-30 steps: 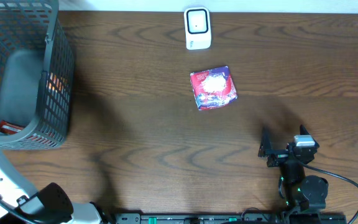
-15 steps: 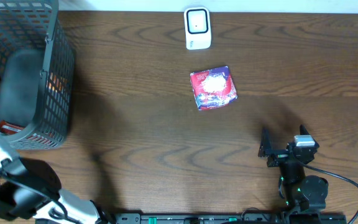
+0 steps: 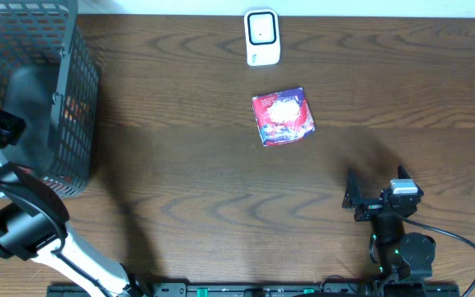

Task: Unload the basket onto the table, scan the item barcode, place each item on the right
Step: 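Move the left gripper back into the basket toward the red snack bar, then grasp the red snack bar wrapper with the left gripper, then carry the red snack bar to the scanner beside the package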

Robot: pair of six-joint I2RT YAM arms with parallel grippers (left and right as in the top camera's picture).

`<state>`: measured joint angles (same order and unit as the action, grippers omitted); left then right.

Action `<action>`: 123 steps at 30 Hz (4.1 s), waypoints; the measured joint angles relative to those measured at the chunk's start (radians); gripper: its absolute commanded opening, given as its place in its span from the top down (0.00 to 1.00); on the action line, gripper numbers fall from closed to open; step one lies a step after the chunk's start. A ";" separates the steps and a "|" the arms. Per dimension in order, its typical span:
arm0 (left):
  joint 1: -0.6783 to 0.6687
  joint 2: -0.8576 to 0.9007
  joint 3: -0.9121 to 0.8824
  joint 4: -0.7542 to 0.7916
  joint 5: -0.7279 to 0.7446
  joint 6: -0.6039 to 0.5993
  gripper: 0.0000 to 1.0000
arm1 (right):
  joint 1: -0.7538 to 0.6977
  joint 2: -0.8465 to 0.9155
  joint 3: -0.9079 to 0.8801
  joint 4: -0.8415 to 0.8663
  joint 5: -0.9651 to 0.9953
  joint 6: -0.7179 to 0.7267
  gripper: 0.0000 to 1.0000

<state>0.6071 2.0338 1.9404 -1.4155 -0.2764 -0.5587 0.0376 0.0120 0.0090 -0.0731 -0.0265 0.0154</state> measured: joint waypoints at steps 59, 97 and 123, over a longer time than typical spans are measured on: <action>-0.001 -0.023 -0.507 0.500 0.116 -0.044 0.59 | 0.000 0.000 0.000 0.000 0.000 0.000 0.01; 0.003 -0.073 -0.397 0.499 0.335 0.033 0.93 | 0.000 0.000 0.000 0.000 0.000 0.000 0.01; -0.502 -0.687 -0.333 0.741 0.409 0.217 0.93 | 0.000 0.000 0.000 0.000 0.000 0.000 0.01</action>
<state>0.1047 1.3472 1.6073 -0.6743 0.1326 -0.3420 0.0376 0.0120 0.0090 -0.0731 -0.0265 0.0154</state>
